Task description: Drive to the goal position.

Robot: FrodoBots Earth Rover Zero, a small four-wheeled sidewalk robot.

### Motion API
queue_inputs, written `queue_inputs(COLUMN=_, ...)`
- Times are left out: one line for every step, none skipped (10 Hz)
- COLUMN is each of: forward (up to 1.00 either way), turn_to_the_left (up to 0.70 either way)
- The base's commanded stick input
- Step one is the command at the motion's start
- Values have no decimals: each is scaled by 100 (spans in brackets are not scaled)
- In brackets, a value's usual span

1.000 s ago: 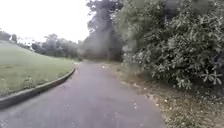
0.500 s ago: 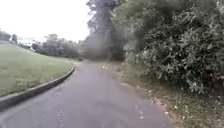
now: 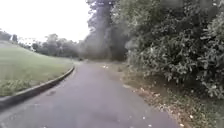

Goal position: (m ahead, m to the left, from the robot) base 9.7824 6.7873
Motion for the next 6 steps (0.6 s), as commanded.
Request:
queue_inputs(forward=70, turn_to_the_left=0)
queue_inputs(forward=70, turn_to_the_left=0)
queue_inputs(forward=70, turn_to_the_left=0)
queue_inputs(forward=70, turn_to_the_left=0)
queue_inputs(forward=70, turn_to_the_left=0)
queue_inputs(forward=70, turn_to_the_left=-27)
